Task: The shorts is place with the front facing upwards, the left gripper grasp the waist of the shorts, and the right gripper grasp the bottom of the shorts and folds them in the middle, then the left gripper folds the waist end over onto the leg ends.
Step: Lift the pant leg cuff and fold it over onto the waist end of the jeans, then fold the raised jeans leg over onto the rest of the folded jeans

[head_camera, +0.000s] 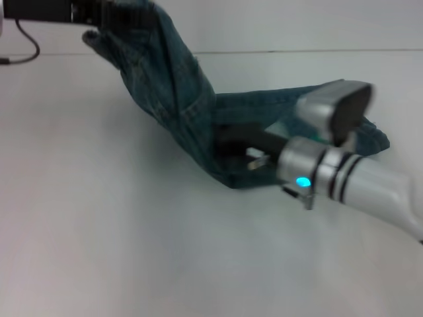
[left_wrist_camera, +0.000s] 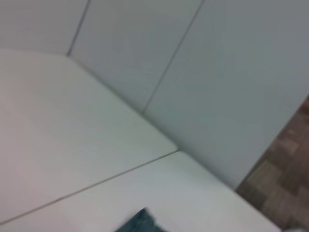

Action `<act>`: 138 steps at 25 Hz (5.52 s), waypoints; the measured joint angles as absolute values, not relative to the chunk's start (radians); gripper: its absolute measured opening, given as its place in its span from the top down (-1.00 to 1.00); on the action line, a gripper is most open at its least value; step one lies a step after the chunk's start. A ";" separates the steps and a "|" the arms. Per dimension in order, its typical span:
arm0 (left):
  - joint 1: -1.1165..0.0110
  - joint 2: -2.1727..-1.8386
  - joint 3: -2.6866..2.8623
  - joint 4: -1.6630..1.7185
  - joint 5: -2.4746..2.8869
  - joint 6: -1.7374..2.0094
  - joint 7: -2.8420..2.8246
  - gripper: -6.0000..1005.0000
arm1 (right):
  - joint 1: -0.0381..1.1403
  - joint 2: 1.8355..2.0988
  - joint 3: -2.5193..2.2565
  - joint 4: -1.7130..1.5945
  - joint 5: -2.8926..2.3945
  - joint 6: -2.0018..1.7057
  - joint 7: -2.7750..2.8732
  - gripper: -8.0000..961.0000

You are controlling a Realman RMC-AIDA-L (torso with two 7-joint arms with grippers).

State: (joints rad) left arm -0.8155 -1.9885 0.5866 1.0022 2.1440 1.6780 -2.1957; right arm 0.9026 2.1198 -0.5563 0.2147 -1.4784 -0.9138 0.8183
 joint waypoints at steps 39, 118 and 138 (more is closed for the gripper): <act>-0.802 -2.153 0.737 0.818 2.061 1.552 -1.992 0.68 | 0.539 2.076 0.021 -0.265 -1.831 -1.511 1.134 0.96; -0.941 -2.174 1.674 0.892 2.121 1.116 -1.999 -0.72 | 0.523 2.089 -0.026 -0.167 -1.796 -1.418 1.086 0.96; -0.840 -2.174 1.630 1.017 2.108 1.016 -1.986 -0.71 | 0.523 2.089 -0.001 -0.166 -1.796 -1.414 1.073 0.96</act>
